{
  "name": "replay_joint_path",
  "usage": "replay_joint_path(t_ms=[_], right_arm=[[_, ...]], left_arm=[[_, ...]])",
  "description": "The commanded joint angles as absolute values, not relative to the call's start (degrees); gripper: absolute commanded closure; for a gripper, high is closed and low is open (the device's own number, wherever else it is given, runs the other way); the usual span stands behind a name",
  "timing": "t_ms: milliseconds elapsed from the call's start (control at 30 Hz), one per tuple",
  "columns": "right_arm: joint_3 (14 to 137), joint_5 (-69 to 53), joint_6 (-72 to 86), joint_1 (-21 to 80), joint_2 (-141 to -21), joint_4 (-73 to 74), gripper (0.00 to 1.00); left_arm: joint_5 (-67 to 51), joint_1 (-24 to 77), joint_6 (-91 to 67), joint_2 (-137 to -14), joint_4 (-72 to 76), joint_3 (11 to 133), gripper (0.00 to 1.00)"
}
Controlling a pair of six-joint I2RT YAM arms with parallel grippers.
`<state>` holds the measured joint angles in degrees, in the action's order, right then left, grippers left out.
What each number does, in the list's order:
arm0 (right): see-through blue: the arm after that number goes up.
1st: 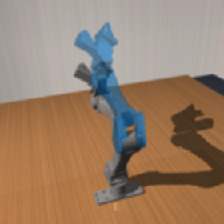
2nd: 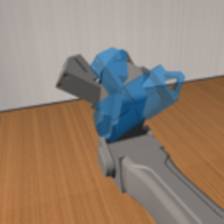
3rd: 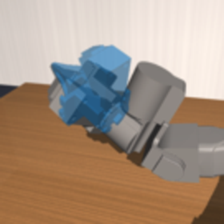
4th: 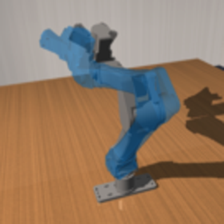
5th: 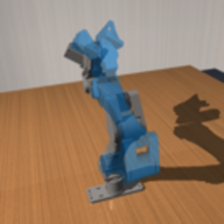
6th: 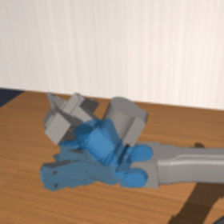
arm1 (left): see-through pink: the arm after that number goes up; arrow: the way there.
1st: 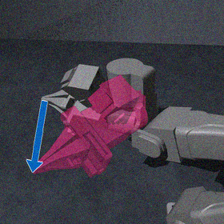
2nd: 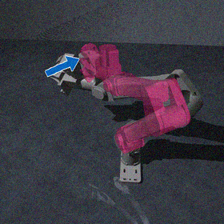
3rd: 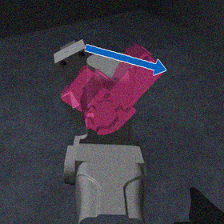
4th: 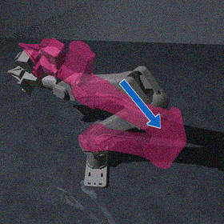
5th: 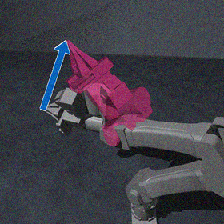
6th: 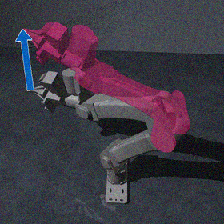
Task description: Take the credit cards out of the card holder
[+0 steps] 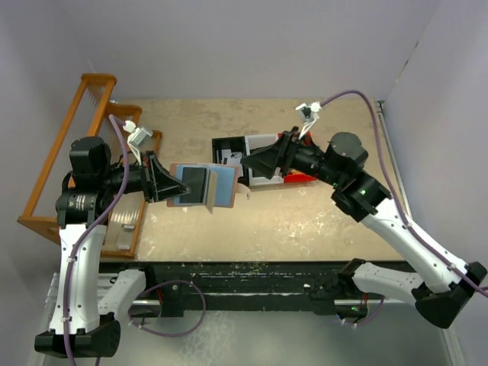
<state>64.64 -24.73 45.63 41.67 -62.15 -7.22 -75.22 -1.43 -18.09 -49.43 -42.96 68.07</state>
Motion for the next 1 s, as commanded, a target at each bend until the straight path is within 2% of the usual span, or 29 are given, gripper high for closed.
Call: replay_joint_path(t_ms=[0, 67, 200, 333, 400, 500, 733, 967], right_arm=[[71.08, -12.45, 38.56, 40.34, -57.76, 6.24, 0.22], [72.12, -8.52, 37.75, 40.34, -57.41, 6.36, 0.20], [71.35, -9.63, 37.66, 40.66, -57.56, 3.91, 0.19], [67.71, -13.64, 41.43, 43.84, -56.50, -6.93, 0.33], [67.77, -16.16, 43.17, 46.32, -58.15, -10.87, 0.44], [68.87, -19.15, 45.18, 50.66, -62.39, -14.41, 0.53], [66.98, -23.42, 49.29, 54.21, -70.92, -23.59, 0.54], [65.88, -22.08, 48.67, 54.31, -72.53, -22.76, 0.55]], left_arm=[[-63.81, -1.41, -9.71, -50.35, -48.08, 72.43, 1.00], [-58.31, -1.41, -7.15, -50.00, -48.81, 73.18, 1.00], [-54.03, -1.41, -5.05, -49.00, -48.57, 74.10, 1.00], [-56.69, -1.41, -4.95, -49.10, -49.11, 74.07, 1.00], [-57.75, -1.40, -5.69, -49.57, -48.76, 73.84, 1.00], [-58.74, -1.41, -7.56, -50.53, -47.90, 73.48, 1.00], [-64.87, -1.41, -12.43, -51.17, -45.20, 72.79, 1.00], [-73.22, -1.41, -14.49, -51.05, -44.33, 73.54, 1.00]])
